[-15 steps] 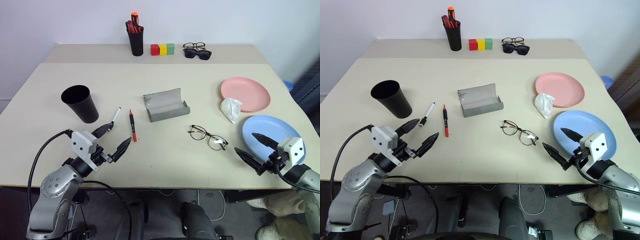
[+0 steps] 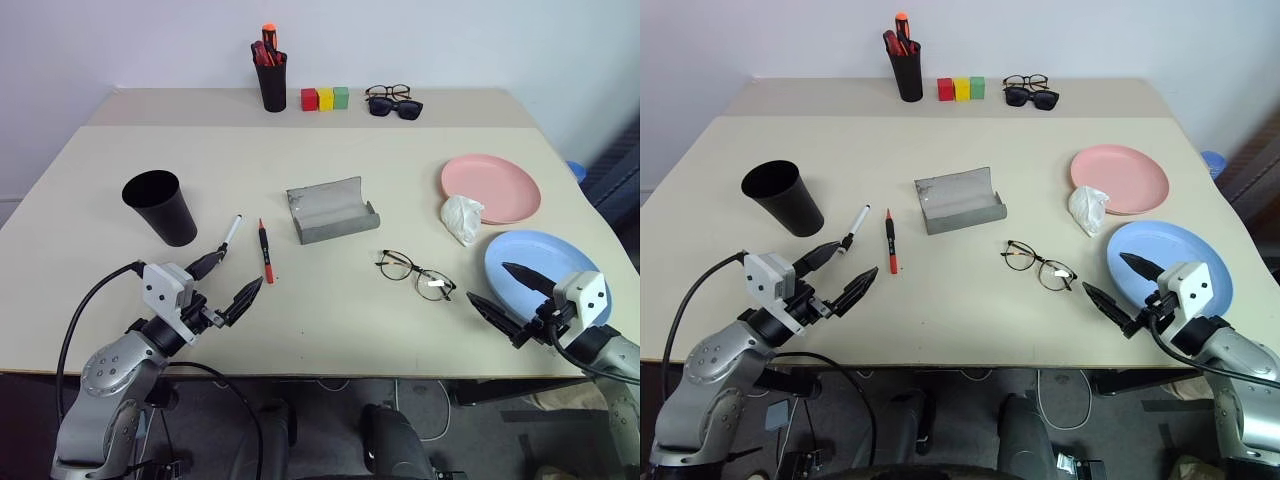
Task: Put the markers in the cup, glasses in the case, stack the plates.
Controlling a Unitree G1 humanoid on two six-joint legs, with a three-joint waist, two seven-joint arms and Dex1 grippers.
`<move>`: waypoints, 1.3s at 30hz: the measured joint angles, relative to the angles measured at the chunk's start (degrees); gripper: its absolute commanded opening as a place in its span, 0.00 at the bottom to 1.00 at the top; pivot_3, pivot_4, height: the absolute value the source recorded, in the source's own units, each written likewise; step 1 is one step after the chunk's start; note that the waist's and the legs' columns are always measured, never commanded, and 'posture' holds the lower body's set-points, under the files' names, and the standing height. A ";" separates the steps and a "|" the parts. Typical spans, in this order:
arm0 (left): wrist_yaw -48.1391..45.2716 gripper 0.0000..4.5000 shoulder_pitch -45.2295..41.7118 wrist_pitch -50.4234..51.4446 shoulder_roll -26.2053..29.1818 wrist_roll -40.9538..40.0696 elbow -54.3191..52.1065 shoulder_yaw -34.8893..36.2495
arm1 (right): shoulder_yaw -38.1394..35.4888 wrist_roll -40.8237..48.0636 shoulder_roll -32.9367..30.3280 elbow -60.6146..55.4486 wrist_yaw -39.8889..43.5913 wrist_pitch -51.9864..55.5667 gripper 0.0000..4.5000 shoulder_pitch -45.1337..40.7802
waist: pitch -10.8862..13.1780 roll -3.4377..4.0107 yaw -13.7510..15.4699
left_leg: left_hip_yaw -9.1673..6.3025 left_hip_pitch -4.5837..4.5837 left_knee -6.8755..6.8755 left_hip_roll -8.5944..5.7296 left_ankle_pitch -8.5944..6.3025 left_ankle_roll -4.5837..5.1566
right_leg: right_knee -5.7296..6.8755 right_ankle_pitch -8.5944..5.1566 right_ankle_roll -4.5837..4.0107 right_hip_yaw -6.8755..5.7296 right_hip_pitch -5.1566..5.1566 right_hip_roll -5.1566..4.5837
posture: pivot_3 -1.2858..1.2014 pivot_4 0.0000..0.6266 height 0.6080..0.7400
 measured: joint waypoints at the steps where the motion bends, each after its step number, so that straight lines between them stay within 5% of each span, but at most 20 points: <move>1: 0.03 1.00 -0.01 0.07 0.00 0.00 -0.02 0.00 | 0.00 -0.17 0.00 0.32 0.17 -0.18 0.99 -0.04 | 0.00 0.00 -0.01 | 0.00 0.00 0.00 0.00 0.00 0.00 | 0.00 0.00 0.00 0.00 0.00 0.00 | 0.52 0.24 1.00; 13: 9.24 1.00 -5.19 11.27 -1.46 -0.03 -1.54 -0.72 | 1.91 0.28 0.00 1.61 3.75 -1.08 0.99 -3.87 | 0.01 -0.01 0.02 | -0.01 0.00 0.02 -0.01 0.01 0.02 | 0.03 0.00 0.00 0.00 0.01 0.01 | 0.52 0.24 1.00; 27: 38.11 1.00 -32.32 44.38 -19.75 -0.03 4.36 -2.50 | 12.76 1.88 0.06 0.98 11.76 -0.09 0.99 -20.20 | 0.08 -0.20 0.05 | -0.15 0.00 0.13 -0.10 0.14 0.21 | 0.21 0.13 0.02 -0.01 0.09 0.12 | 0.52 0.24 1.00; 39: 52.73 1.00 -43.00 51.40 -26.71 7.43 16.36 3.30 | 14.67 1.38 0.04 3.73 14.81 0.04 0.99 -22.85 | 0.15 -0.35 0.20 | -0.15 0.01 0.16 -0.13 0.15 0.20 | 0.20 0.16 0.05 -0.01 0.12 0.13 | 0.52 0.24 1.00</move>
